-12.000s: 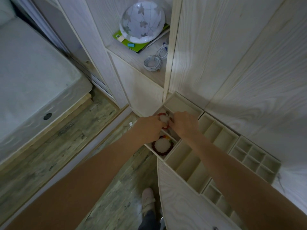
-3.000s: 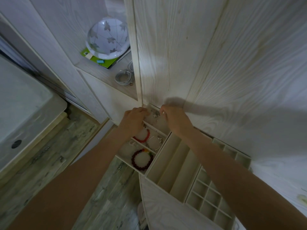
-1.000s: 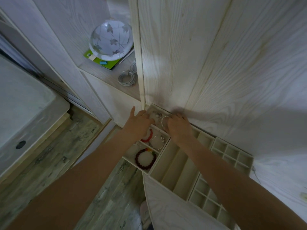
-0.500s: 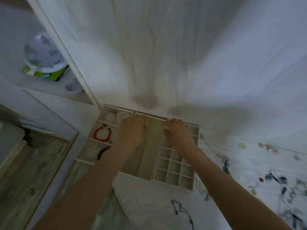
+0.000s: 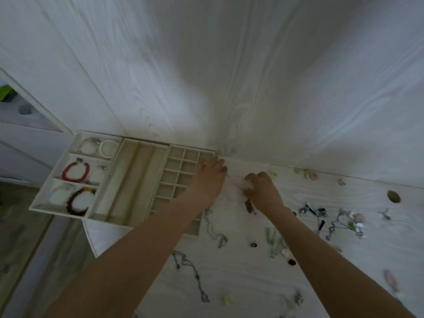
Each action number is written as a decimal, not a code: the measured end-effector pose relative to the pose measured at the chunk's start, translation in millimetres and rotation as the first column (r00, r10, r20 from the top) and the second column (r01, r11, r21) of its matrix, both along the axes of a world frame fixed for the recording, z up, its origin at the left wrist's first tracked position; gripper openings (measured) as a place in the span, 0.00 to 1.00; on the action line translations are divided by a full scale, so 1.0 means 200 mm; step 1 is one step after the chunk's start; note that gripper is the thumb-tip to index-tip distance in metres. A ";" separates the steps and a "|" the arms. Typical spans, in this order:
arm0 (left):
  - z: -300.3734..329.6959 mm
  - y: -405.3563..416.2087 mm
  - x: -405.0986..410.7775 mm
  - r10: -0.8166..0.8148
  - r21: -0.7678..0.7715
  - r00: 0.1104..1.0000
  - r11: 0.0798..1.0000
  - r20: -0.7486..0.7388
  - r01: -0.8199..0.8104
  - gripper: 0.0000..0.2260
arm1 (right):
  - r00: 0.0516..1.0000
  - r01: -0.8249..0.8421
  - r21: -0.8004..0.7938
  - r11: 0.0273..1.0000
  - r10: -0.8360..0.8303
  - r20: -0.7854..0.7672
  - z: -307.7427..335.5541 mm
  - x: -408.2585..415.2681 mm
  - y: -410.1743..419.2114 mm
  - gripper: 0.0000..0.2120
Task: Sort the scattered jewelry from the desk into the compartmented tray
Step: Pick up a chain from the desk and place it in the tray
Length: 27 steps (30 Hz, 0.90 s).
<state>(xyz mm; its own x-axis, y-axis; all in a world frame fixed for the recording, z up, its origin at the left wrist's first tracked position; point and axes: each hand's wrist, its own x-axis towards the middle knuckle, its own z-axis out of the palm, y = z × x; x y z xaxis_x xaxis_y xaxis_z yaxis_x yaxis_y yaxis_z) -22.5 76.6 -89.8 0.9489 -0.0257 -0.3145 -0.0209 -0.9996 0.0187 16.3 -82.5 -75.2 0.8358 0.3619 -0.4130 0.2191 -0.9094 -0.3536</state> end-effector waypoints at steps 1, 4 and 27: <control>-0.02 0.00 0.01 -0.010 0.042 0.999 0.999 0.040 0.009 0.19 | 1.000 0.000 0.002 1.000 0.000 0.000 -0.02 0.01 -0.02 0.17; -0.04 -0.01 0.02 -0.087 0.157 0.979 0.986 0.185 0.058 0.11 | 0.999 -0.035 0.002 0.999 0.035 0.035 -0.07 0.02 -0.06 0.10; 0.30 -0.19 0.01 0.202 -0.562 0.979 0.813 0.030 -0.151 0.03 | 0.985 0.018 0.324 0.946 0.039 -0.170 0.01 0.07 -0.27 0.21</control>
<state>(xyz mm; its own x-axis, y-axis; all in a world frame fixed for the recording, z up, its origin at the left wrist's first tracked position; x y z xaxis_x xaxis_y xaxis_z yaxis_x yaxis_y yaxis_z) -20.2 37.7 -29.9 0.9761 -0.0004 -0.2174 0.1282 -0.8067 0.5769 31.0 -137.0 -73.8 0.7579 0.5084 -0.4088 0.1381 -0.7375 -0.6611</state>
